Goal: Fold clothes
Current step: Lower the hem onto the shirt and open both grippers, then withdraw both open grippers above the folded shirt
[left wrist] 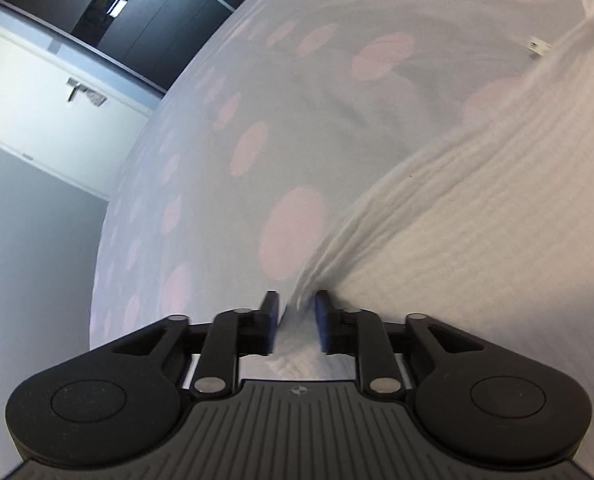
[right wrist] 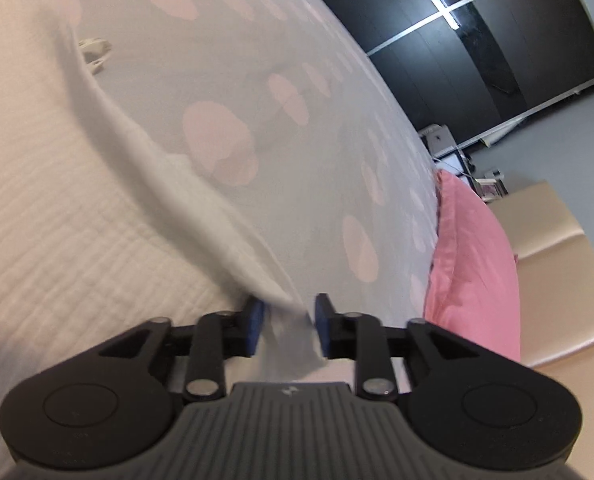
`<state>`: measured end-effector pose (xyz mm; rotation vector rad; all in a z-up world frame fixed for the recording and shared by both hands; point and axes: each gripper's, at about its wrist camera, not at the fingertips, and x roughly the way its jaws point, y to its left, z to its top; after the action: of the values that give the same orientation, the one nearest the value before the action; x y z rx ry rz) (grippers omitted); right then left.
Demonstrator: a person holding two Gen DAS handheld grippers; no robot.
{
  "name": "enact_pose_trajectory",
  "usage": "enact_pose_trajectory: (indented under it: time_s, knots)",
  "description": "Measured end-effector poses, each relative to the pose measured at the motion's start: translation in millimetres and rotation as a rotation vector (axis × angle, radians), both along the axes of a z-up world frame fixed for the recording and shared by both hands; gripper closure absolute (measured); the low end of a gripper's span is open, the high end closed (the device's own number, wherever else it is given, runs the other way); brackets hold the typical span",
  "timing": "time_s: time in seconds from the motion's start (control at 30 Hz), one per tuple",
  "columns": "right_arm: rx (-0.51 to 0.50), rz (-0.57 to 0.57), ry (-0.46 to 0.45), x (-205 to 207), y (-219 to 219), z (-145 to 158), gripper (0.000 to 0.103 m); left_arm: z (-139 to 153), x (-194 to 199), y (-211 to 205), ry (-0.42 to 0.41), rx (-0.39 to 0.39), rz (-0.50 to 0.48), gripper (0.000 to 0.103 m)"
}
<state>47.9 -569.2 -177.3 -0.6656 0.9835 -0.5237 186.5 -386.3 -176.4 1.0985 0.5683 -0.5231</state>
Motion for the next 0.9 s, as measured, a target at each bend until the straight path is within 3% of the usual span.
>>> enact_pose_trajectory:
  time_s: [0.2, 0.4, 0.53, 0.7, 0.9]
  knots:
    - [0.164, -0.184, -0.092, -14, -36, 32, 0.070, 32, 10, 20, -0.007, -0.044, 0.097, 0.073]
    - [0.324, -0.265, -0.143, -57, -37, 59, 0.069, 63, -13, 53, 0.022, -0.082, 0.088, 0.073]
    - [0.419, -0.271, -0.177, -97, -19, 71, 0.071, 78, -50, 80, 0.055, -0.116, 0.058, 0.073]
    - [0.588, -0.232, -0.240, -153, 30, 80, 0.071, 89, -102, 112, 0.161, -0.214, 0.044, 0.073]
    - [0.704, -0.256, -0.212, -199, 74, 56, 0.071, 75, -154, 150, 0.295, -0.297, 0.095, 0.073]
